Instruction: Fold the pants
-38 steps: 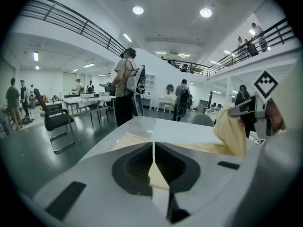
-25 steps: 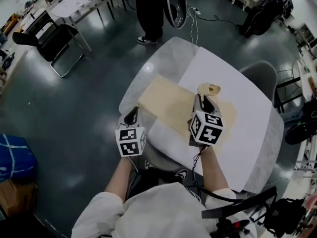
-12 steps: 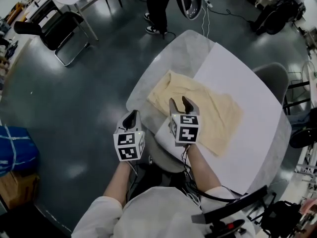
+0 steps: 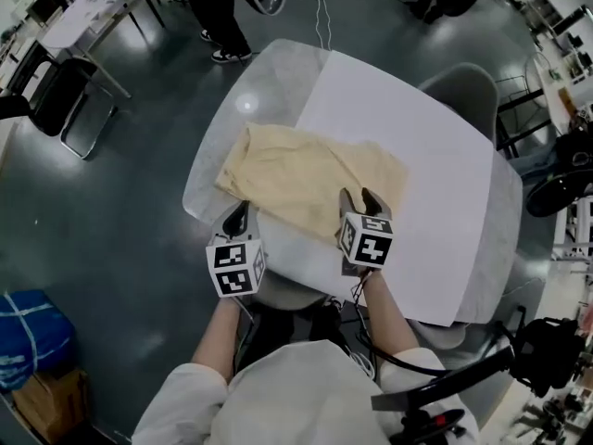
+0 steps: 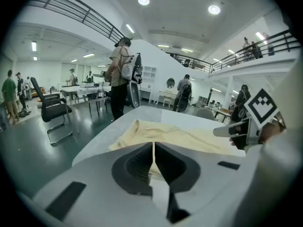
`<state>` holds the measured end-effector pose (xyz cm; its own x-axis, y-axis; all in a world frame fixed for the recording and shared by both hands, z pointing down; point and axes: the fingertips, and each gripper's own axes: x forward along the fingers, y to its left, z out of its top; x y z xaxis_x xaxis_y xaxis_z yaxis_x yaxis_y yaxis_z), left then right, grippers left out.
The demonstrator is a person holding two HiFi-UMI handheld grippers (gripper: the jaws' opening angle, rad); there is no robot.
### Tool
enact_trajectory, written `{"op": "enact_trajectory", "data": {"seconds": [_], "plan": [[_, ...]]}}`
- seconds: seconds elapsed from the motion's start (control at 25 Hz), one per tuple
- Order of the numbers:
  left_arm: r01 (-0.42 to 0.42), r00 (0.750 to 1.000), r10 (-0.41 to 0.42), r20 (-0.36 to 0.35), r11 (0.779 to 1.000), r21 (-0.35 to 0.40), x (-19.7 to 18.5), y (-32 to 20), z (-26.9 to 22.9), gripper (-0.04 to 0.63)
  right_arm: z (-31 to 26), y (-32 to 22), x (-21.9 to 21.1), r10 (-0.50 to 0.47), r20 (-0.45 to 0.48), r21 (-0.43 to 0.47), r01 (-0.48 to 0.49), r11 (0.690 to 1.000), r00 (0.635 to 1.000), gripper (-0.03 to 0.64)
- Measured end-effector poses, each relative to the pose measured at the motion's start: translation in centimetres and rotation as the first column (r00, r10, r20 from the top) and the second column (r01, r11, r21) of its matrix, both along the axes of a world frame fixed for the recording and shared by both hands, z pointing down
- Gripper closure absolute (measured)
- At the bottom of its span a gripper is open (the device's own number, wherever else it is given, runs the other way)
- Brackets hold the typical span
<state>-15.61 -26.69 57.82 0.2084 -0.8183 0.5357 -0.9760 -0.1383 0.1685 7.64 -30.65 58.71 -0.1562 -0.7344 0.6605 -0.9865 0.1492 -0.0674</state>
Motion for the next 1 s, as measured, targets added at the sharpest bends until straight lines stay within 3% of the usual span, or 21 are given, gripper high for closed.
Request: {"op": "enact_trajectory", "data": {"seconds": [0.24, 0.44, 0.68, 1.0], "plan": [[-0.105, 0.994, 0.105, 0.008, 0.994, -0.01, 8.0, -0.3, 0.7, 0.577, 1.6, 2.8, 9.9, 0.149, 0.0, -0.032, -0.149, 0.988, 0.989, 0.439], [-0.161, 0.987, 0.161, 0.022, 0.987, -0.032, 13.1, 0.1, 1.8, 0.577, 3.9, 4.1, 15.2, 0.22, 0.018, -0.073, -0.218, 0.973, 0.975, 0.439], [-0.191, 0.979, 0.195, 0.053, 0.98, -0.061, 16.6, 0.7, 3.5, 0.577, 7.4, 3.9, 18.2, 0.244, 0.031, -0.126, -0.238, 0.963, 0.969, 0.446], [-0.172, 0.982, 0.177, 0.065, 0.982, -0.074, 17.2, -0.2, 4.3, 0.577, 10.0, 3.4, 18.4, 0.24, 0.041, -0.19, -0.229, 0.955, 0.97, 0.493]]}}
